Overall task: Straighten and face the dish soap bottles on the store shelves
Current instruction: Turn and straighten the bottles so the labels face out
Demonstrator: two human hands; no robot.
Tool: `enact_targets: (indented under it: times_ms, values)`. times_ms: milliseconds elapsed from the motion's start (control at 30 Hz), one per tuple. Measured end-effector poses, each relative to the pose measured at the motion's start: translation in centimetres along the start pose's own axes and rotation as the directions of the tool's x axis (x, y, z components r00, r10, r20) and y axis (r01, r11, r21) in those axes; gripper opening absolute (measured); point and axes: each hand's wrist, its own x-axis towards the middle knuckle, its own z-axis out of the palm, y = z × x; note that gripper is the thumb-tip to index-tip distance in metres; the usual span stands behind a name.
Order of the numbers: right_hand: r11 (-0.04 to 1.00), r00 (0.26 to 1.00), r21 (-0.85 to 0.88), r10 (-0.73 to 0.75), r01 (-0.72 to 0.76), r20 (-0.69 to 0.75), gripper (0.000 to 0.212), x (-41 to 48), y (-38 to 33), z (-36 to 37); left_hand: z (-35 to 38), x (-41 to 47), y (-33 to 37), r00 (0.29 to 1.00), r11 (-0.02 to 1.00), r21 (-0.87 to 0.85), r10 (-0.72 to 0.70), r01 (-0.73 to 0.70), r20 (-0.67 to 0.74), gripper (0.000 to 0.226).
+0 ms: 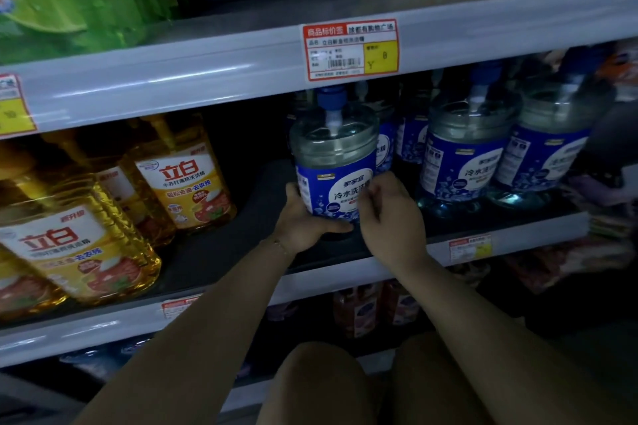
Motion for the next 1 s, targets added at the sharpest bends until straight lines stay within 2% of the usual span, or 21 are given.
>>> enact_targets:
  times_ms: [100, 167, 267, 333, 433, 500, 533, 667, 833, 900, 1000]
  values:
    - [0.981, 0.987, -0.113, -0.157, 0.158, 0.025, 0.014, -0.5, -0.2, -0.6, 1.4, 1.3, -0.1, 1.000, 1.000, 0.016, 0.009, -0.009, 0.018, 0.087]
    - [0.960, 0.977, -0.179, -0.209, 0.215, 0.050, 0.021, -0.5, -0.1, -0.7, 2.1, 2.2, -0.8, 1.000, 0.998, 0.069, 0.005, -0.006, 0.027, 0.090]
    - [0.946, 0.979, -0.256, -0.202, 0.200, 0.017, 0.021, -0.2, 0.2, -0.8, 3.1, 3.6, -2.0, 0.999, 0.986, 0.161, 0.031, -0.033, 0.018, 0.085]
    - [0.930, 0.980, -0.321, -0.198, 0.180, -0.025, 0.021, -0.1, 0.2, -0.9, 3.8, 3.1, -1.1, 0.998, 0.984, 0.163, 0.065, -0.066, 0.017, 0.086]
    - [0.883, 0.959, -0.393, -0.284, 0.255, -0.017, 0.021, -0.1, -0.6, -0.6, 3.4, 2.5, -0.2, 0.982, 0.983, 0.156, 0.065, -0.093, 0.177, 0.061]
    - [0.843, 0.926, -0.399, -0.375, 0.360, 0.043, 0.022, -0.2, -1.5, -0.1, 2.1, 2.8, 0.1, 0.959, 0.986, 0.160, -0.010, -0.037, 0.282, 0.045]
    - [0.826, 0.910, -0.395, -0.409, 0.403, 0.074, 0.024, -0.1, -1.9, 0.3, 1.2, 3.1, -0.1, 0.959, 0.987, 0.160, -0.037, -0.009, 0.282, 0.041]
    - [0.768, 0.854, -0.382, -0.502, 0.514, 0.138, 0.018, 0.8, -2.7, 1.9, -0.6, 5.7, -1.1, 0.996, 0.996, 0.048, -0.078, 0.076, 0.040, 0.037]
    - [0.706, 0.826, -0.431, -0.510, 0.561, 0.240, 0.018, 1.2, -1.7, 3.6, -0.8, 9.6, -0.7, 0.985, 0.995, -0.086, -0.072, 0.059, -0.155, 0.053]
    - [0.699, 0.812, -0.415, -0.523, 0.583, 0.259, 0.017, 1.1, -1.0, 4.1, -1.0, 11.6, -0.4, 0.975, 0.995, -0.057, -0.097, 0.087, -0.198, 0.051]
    - [0.695, 0.784, -0.364, -0.544, 0.620, 0.298, 0.021, 1.2, 0.1, 4.1, -1.7, 14.0, -0.6, 0.967, 0.987, -0.104, -0.139, 0.119, -0.213, 0.075]
